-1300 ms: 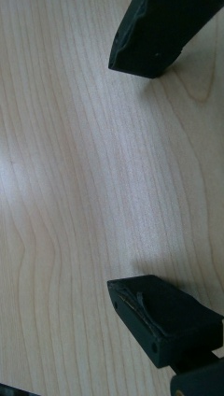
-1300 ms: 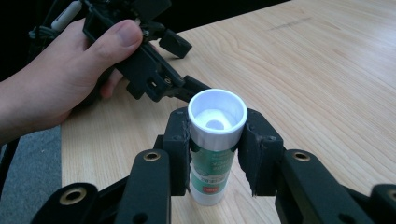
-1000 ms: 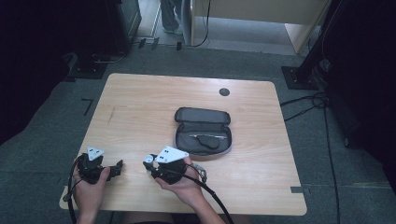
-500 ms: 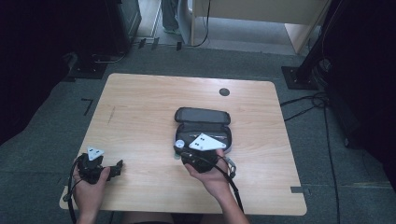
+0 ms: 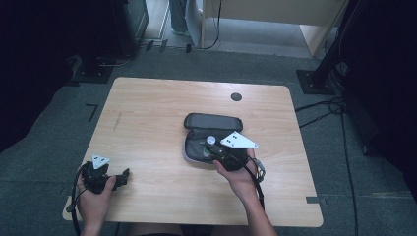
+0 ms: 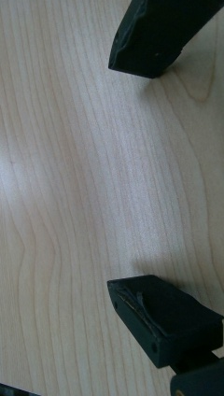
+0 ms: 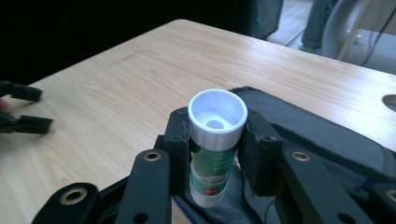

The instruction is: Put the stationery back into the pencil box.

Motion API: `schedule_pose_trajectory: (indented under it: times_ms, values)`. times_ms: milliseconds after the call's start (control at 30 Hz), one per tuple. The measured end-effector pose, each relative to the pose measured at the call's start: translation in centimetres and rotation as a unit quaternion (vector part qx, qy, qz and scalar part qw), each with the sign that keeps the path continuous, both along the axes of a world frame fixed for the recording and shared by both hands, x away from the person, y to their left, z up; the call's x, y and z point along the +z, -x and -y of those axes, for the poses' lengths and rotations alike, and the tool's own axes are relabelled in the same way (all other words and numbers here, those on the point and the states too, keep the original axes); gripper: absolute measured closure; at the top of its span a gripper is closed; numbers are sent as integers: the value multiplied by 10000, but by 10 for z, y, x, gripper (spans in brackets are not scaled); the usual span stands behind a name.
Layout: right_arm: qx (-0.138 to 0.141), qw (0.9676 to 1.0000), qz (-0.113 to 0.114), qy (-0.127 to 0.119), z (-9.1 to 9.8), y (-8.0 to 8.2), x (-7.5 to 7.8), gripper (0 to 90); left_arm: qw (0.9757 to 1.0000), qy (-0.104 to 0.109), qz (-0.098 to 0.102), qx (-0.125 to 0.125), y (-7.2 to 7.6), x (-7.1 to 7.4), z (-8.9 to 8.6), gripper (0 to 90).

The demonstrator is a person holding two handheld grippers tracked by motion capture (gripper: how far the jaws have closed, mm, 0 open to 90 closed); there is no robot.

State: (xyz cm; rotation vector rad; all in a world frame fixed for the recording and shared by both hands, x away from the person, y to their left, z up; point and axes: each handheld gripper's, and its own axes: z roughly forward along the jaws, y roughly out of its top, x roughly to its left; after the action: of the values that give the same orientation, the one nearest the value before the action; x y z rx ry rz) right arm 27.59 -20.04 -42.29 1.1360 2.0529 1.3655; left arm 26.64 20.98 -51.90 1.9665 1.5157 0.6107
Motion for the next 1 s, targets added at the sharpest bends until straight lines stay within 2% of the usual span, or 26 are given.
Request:
schedule_pose_trajectory:
  times_ms: [133,267,433,600,767,1000]
  values:
    - [-96,9999,-89,52,-2,-9,-10,662,10000,4,2,3,0,0,0,0]
    - [-48,9998,-147,158,-12,-18,-22,662,10000,1,0,0,0,0,0,0]
    - [-65,9997,-228,67,-24,-27,-35,662,10000,3,-1,-1,0,0,0,0]
    - [122,9997,-213,-48,-31,-28,-45,662,10000,5,1,2,0,0,0,0]
    - [145,9995,-290,-30,-24,-26,-50,661,10000,1,-2,-2,0,0,0,0]
    - [381,9978,-541,-63,-3,-20,-50,654,10000,4,1,2,0,0,0,0]
